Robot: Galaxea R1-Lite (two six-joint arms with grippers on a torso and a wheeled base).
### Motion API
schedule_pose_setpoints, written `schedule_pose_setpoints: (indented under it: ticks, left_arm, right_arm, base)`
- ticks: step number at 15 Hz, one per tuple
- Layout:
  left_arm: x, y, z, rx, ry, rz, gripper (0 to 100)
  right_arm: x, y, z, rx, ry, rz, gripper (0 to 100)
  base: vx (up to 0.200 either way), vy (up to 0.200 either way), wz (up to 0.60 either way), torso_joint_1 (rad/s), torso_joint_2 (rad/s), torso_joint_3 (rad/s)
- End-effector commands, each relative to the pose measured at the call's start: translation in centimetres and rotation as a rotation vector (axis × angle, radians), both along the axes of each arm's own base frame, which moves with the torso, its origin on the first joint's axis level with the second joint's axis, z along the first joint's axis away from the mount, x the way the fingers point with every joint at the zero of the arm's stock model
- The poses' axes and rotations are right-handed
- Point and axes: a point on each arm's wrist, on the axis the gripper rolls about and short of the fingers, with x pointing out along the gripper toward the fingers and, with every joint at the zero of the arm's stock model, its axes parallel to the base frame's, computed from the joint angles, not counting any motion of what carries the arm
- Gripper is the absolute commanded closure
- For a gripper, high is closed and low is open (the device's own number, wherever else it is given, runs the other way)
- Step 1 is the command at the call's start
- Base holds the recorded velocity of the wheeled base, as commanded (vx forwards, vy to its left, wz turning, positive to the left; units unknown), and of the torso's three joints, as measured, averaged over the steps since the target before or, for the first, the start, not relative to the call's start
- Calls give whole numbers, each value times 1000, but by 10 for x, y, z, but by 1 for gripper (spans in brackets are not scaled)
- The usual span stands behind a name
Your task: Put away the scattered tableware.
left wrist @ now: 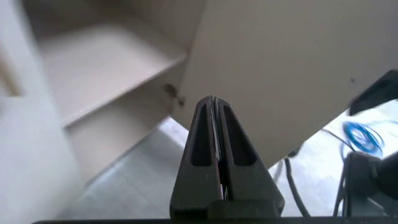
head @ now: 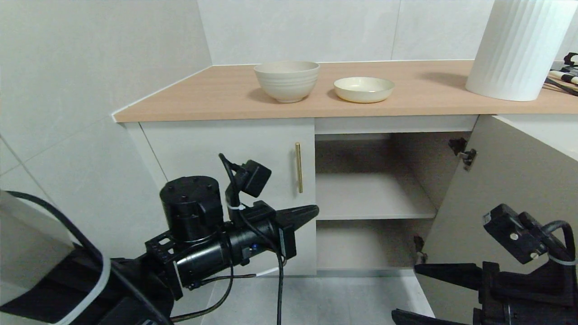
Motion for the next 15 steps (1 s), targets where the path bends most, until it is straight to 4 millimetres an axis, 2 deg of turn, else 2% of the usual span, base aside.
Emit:
schedule_pose_setpoints:
  ticks: [1, 3, 5, 8, 9, 11, 13, 15]
  left_arm:
    - [-9, 26, 22, -19, -27, 55, 0]
    - [-18, 45, 32, -19, -34, 129, 0]
    - [-25, 75, 45, -39, -74, 245, 0]
    - [-38, 103, 56, -26, -62, 352, 0]
    - [-46, 109, 58, 13, -4, 401, 0]
    - [-61, 115, 71, 67, 82, 411, 0]
    - [-73, 119, 90, 126, 179, 410, 0]
    - [-76, 120, 97, 164, 238, 409, 0]
  right_arm:
    - [2, 2, -3, -17, 9, -10, 0]
    - [5, 0, -3, -15, 7, -29, 0]
    - [9, 3, -2, -19, 10, -35, 0]
    - [29, 20, 4, -40, 11, -68, 0]
    - [48, 29, 11, -61, 10, -129, 0]
    - [66, 34, 19, -97, 42, -166, 0]
    - [73, 31, 27, -101, 43, -200, 0]
    - [78, 30, 26, -104, 48, -226, 0]
  base:
    - [0, 0, 0, 0, 0, 0]
    - [0, 0, 0, 0, 0, 0]
    - [0, 0, 0, 0, 0, 0]
    - [0, 0, 0, 0, 0, 0]
    - [0, 0, 0, 0, 0, 0]
    - [0, 0, 0, 0, 0, 0]
    - [0, 0, 0, 0, 0, 0]
    - [0, 0, 0, 0, 0, 0]
